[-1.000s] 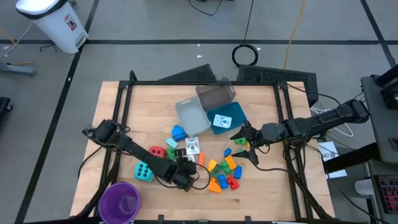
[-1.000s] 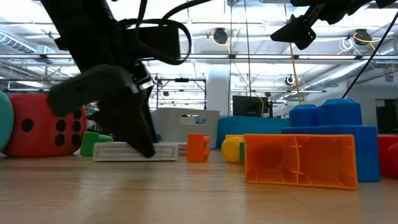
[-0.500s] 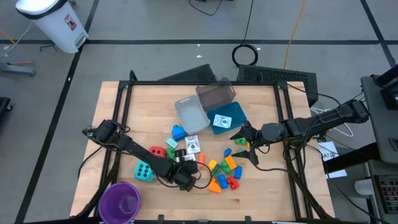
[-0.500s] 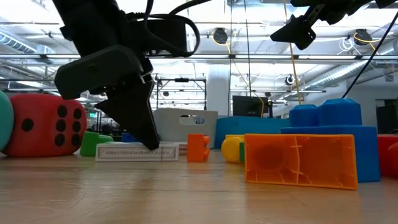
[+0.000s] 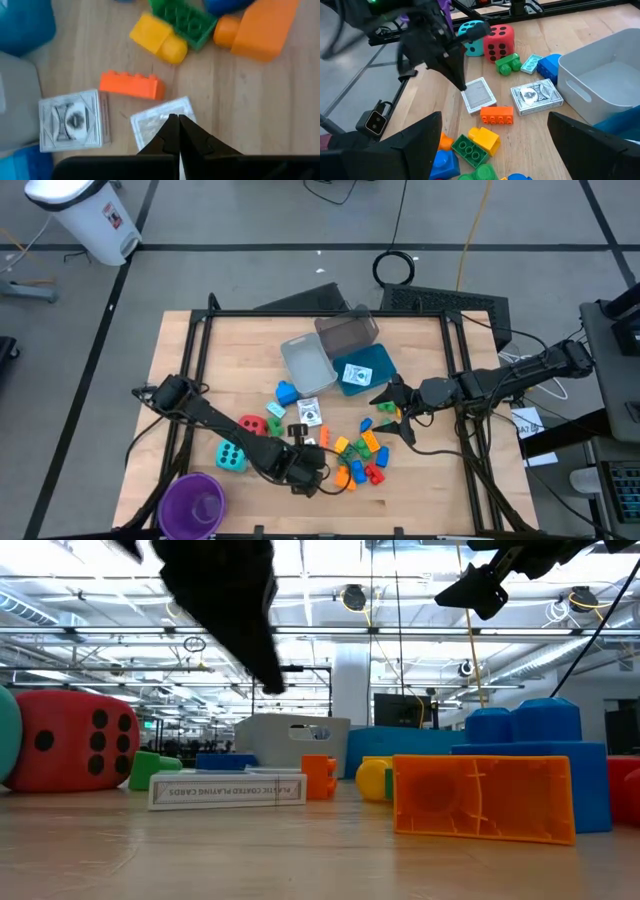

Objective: Pick & Place Toys
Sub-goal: Put the brown deck of cards into the blue bin

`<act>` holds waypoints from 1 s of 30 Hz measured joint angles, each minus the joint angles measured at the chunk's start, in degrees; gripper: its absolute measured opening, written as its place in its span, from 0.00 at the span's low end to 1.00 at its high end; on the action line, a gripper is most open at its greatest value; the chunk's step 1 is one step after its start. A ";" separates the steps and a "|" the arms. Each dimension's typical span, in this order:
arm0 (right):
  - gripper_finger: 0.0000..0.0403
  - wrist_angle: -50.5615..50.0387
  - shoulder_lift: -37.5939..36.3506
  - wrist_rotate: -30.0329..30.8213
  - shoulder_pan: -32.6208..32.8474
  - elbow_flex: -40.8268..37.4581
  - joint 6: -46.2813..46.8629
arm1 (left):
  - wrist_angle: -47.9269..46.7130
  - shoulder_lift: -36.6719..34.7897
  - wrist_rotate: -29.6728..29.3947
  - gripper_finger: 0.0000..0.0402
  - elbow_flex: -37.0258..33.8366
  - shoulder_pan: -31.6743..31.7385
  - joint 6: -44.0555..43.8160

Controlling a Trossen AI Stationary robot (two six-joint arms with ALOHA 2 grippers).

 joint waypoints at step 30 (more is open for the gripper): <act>0.83 -0.02 0.00 -0.12 -0.02 0.00 0.40 | 1.44 -0.43 16.58 0.81 -9.85 6.17 -14.90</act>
